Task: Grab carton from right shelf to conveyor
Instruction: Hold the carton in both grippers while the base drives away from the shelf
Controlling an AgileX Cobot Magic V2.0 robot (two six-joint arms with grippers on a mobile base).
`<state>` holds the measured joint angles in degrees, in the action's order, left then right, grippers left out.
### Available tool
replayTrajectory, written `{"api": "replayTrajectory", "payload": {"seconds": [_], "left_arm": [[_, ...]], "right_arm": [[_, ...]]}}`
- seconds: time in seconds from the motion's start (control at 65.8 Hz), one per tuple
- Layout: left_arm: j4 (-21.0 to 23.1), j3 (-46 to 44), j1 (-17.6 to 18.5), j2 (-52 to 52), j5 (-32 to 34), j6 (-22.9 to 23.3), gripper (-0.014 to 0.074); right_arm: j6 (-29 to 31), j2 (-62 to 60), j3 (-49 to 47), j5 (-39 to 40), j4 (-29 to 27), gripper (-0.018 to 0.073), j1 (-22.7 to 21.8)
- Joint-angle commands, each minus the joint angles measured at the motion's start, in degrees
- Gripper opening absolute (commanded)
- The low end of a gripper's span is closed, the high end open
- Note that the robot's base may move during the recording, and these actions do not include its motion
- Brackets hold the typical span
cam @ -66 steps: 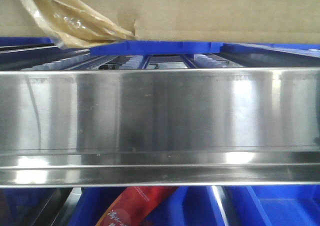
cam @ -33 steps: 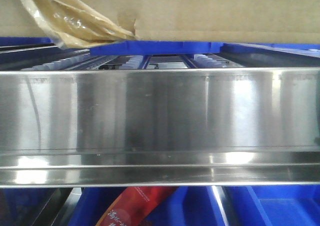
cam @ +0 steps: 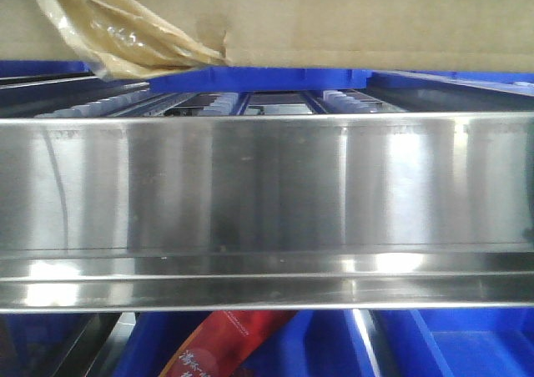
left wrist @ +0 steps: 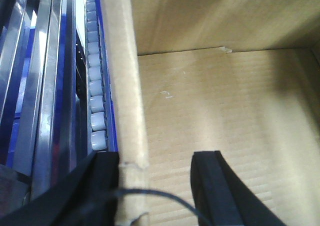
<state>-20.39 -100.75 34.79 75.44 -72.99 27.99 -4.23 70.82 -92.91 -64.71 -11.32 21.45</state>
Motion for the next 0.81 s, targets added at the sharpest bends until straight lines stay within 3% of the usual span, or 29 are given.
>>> {"api": "replayTrajectory", "payload": {"seconds": [0.0,0.791], "left_arm": [[4.35,-0.35,1.03,-0.45,3.98,-1.8,-0.0016],[4.22,-0.35,1.03,-0.34,3.98,-1.8,-0.0016]], "right_arm": [[0.64,-0.2,-0.34,3.95,-2.79,-0.0064,-0.11],[0.64,-0.2,-0.34,3.95,-2.79,-0.0064,-0.11]]}}
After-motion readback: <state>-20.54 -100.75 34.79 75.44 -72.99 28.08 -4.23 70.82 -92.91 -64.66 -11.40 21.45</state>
